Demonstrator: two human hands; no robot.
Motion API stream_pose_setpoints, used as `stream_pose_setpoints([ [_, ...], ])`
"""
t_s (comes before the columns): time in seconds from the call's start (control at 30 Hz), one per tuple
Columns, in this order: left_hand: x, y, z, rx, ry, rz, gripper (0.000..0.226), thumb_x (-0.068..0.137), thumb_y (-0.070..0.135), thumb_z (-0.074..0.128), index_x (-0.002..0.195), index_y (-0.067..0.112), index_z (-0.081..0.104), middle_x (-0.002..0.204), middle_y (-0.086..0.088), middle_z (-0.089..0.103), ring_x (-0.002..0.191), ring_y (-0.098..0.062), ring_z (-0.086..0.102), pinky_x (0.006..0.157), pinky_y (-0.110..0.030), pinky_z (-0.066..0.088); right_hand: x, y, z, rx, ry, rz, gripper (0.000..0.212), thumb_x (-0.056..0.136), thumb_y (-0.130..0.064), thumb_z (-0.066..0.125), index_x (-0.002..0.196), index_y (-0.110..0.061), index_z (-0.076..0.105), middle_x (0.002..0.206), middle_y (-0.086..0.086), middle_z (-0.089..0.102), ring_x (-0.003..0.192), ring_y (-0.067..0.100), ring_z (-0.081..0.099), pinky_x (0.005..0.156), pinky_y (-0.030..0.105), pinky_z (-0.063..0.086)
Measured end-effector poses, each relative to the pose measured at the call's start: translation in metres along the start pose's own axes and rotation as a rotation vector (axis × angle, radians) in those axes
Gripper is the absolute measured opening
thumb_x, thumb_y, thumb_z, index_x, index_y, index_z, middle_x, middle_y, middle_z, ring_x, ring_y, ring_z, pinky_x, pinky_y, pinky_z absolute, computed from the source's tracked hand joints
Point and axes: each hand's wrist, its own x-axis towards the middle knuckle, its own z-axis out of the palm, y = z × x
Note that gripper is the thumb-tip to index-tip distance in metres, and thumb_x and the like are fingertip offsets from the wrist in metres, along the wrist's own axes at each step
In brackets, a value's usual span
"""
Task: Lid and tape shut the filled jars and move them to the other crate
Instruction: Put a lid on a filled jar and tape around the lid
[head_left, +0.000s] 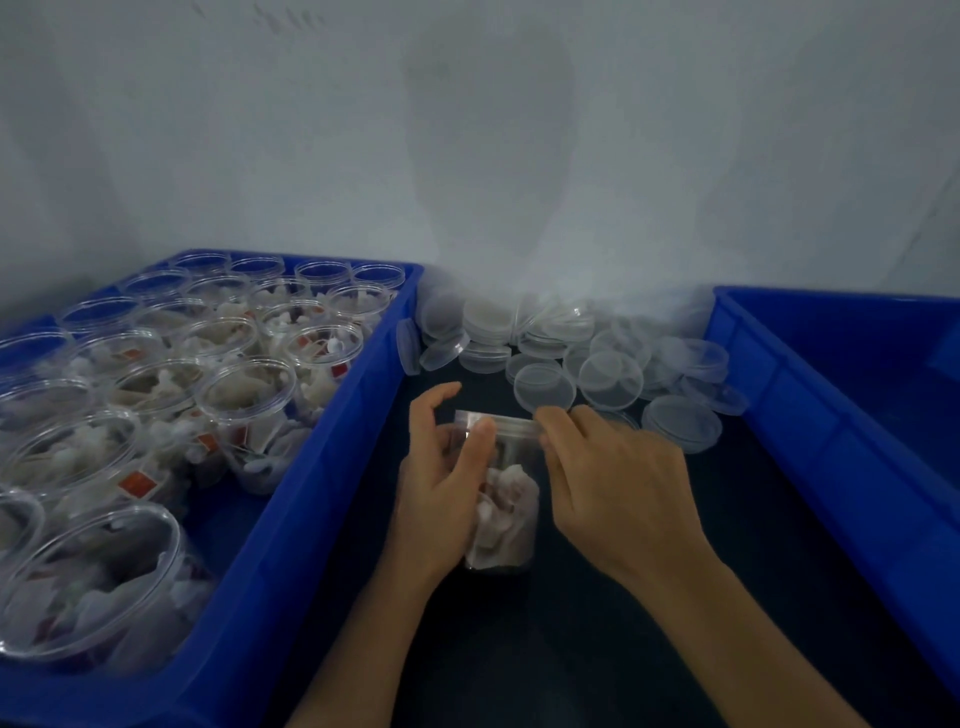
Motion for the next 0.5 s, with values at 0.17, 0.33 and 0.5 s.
stream_pose_setpoints([
  [0.17, 0.003, 0.001, -0.005, -0.055, -0.062, -0.114, 0.032, 0.095, 0.061, 0.051, 0.125, 0.055, 0.056, 0.106, 0.014, 0.074, 0.094, -0.011, 0.077, 0.072, -0.030, 0.065, -0.002, -0.009, -0.004, 0.007, 0.048, 0.027, 0.014, 0.099, -0.028, 0.051, 0.101, -0.021, 0.064, 0.079, -0.006, 0.058, 0.055, 0.014, 0.049, 0.049, 0.032, 0.043],
  [0.33, 0.004, 0.003, 0.002, -0.012, -0.043, -0.120, 0.049, 0.085, 0.077, 0.054, 0.128, 0.055, 0.050, 0.110, 0.028, 0.068, 0.099, -0.001, 0.073, 0.080, -0.035, 0.059, -0.002, -0.011, -0.003, 0.125, -0.044, 0.085, 0.038, 0.096, -0.042, 0.028, 0.121, -0.029, 0.055, 0.100, -0.010, 0.058, 0.076, 0.011, 0.055, 0.064, 0.036, 0.054],
  [0.5, 0.003, 0.004, 0.004, 0.071, -0.021, -0.086, 0.039, 0.093, 0.072, 0.047, 0.126, 0.050, 0.050, 0.111, 0.026, 0.069, 0.094, -0.004, 0.075, 0.070, -0.024, 0.059, -0.003, 0.000, 0.002, 0.345, -0.105, 0.160, 0.044, 0.104, -0.049, 0.021, 0.145, -0.044, 0.038, 0.082, -0.019, 0.062, 0.065, 0.002, 0.057, 0.064, 0.036, 0.053],
])
